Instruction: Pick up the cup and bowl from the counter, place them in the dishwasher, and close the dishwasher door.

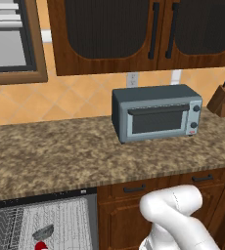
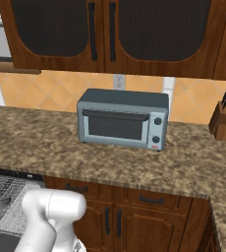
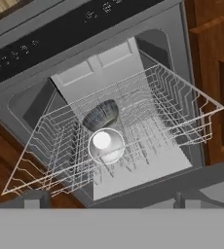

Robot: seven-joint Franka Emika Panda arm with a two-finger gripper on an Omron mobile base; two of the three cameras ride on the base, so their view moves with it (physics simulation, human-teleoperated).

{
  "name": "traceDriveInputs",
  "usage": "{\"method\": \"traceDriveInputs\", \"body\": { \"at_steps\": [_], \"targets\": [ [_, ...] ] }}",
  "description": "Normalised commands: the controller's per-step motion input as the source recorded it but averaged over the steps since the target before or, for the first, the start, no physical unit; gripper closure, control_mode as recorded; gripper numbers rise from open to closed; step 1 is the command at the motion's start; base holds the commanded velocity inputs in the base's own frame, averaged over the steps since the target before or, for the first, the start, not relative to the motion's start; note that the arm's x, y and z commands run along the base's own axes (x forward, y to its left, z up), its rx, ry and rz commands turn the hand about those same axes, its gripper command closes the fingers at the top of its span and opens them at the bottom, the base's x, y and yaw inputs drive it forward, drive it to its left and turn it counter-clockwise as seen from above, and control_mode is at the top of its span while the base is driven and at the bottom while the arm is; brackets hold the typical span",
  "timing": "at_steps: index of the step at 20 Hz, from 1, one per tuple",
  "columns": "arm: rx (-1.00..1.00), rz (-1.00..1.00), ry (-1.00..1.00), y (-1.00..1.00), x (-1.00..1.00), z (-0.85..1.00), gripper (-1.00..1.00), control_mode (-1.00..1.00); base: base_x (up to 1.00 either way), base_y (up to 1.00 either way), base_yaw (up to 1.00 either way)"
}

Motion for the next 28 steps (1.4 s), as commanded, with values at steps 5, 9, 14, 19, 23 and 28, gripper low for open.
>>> {"method": "traceDriveInputs", "body": {
  "at_steps": [5, 9, 14, 19, 23, 28],
  "targets": [
    [-0.01, -0.15, 0.0, 0.26, 0.0, -0.55, -1.0, -1.0, 0.0, 0.0, 0.0],
    [-0.04, -0.13, 0.0, 0.38, 0.0, -0.68, -1.0, -1.0, 0.0, 0.0, 0.0],
    [-0.01, -0.06, -0.04, 0.45, 0.0, -0.59, -1.0, -1.0, 0.0, 0.0, 0.0],
    [0.0, 0.05, -0.09, 0.81, -0.12, -0.6, -1.0, -1.0, 0.0, 0.0, 0.0],
    [-0.07, 0.07, -0.02, 0.49, -0.22, -0.9, -1.0, -1.0, 0.0, 0.0, 0.0],
    [-0.08, 0.01, -0.01, 0.09, -0.61, -0.79, -1.0, -1.0, 0.0, 0.0, 0.0]
  ]
}}
